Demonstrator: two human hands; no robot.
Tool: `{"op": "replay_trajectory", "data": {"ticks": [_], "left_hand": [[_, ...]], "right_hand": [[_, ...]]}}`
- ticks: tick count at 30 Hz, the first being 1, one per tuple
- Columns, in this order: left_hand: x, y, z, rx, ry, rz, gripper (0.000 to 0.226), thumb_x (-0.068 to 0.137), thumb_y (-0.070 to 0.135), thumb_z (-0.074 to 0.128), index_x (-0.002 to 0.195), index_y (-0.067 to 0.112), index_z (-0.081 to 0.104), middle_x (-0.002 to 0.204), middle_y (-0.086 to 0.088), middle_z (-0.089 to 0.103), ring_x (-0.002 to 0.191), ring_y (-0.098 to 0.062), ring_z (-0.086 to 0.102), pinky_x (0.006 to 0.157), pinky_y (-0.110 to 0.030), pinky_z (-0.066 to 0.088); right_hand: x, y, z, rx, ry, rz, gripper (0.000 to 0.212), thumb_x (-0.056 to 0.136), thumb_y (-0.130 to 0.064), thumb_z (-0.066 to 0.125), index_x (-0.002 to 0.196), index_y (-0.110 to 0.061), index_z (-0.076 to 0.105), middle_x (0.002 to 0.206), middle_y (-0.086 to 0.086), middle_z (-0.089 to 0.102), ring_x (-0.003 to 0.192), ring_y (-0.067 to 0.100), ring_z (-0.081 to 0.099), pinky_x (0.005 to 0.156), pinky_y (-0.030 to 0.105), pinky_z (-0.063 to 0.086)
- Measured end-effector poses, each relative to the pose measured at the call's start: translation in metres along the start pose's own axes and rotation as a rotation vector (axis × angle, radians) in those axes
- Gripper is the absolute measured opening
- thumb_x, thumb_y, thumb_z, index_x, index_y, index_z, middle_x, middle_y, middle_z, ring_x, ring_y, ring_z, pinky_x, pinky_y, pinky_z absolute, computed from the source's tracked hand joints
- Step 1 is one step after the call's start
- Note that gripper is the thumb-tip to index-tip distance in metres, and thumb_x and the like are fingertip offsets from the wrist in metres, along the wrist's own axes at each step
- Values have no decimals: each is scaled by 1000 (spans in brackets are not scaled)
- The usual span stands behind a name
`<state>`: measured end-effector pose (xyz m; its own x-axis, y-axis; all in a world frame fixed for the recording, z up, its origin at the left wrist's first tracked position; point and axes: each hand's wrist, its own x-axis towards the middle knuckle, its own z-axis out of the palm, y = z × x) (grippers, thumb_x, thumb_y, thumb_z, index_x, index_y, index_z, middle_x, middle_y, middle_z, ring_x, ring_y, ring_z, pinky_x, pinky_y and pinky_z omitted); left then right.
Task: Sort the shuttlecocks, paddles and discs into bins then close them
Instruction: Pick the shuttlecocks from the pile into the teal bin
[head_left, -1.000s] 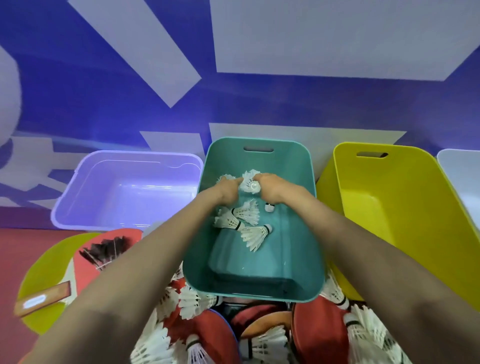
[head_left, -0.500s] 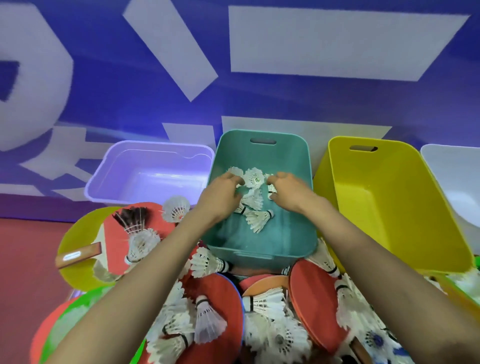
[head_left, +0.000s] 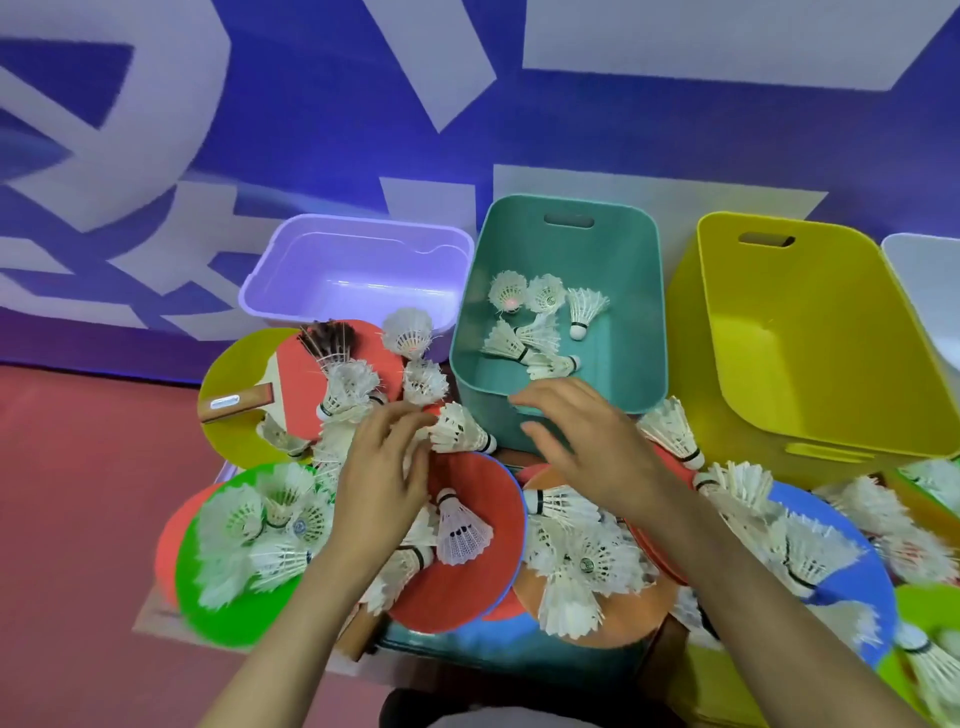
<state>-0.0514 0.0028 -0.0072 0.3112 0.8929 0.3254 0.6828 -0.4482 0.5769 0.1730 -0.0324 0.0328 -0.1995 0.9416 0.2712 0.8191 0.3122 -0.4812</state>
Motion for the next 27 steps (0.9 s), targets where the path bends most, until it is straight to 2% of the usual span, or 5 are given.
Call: {"op": "replay_trajectory", "data": {"ticks": [9, 13, 19, 22, 27], "left_hand": [[-50, -19, 8, 139, -122, -17, 31, 82, 45, 57, 97, 19, 67, 100, 1, 59, 94, -20, 53, 80, -33, 40], [-54, -20, 28, 387, -283, 85, 41, 70, 58, 56, 90, 24, 67, 95, 3, 60, 92, -22, 49, 79, -34, 31], [-55, -20, 45, 523, -220, 88, 15, 68, 31, 64, 72, 17, 65, 86, -3, 57, 86, -24, 40, 75, -36, 30], [-54, -17, 41, 423, -134, 34, 21, 77, 32, 50, 74, 15, 62, 86, -4, 57, 84, -24, 41, 72, -36, 30], [-49, -8, 27, 137, -22, -34, 18, 88, 28, 50, 89, 16, 64, 87, 0, 58, 84, -23, 48, 74, -33, 34]], "right_hand": [[15, -20, 68, -68, -431, 64, 48, 93, -12, 46, 139, -21, 37, 147, -4, 30, 128, 22, 39, 99, 43, 42], [29, -19, 86, -174, -496, 76, 42, 90, -1, 41, 130, -14, 44, 136, 4, 37, 115, 30, 47, 86, 44, 47], [28, -9, 94, -216, -436, 82, 24, 86, 5, 41, 106, -5, 52, 111, 11, 46, 95, 32, 51, 74, 40, 40], [20, -7, 87, -192, -367, 83, 14, 90, -3, 45, 100, -4, 54, 105, 12, 49, 93, 33, 53, 73, 40, 44], [6, -6, 62, -76, -153, 23, 10, 92, -14, 53, 95, -7, 60, 101, 8, 56, 90, 28, 57, 73, 40, 49]]}}
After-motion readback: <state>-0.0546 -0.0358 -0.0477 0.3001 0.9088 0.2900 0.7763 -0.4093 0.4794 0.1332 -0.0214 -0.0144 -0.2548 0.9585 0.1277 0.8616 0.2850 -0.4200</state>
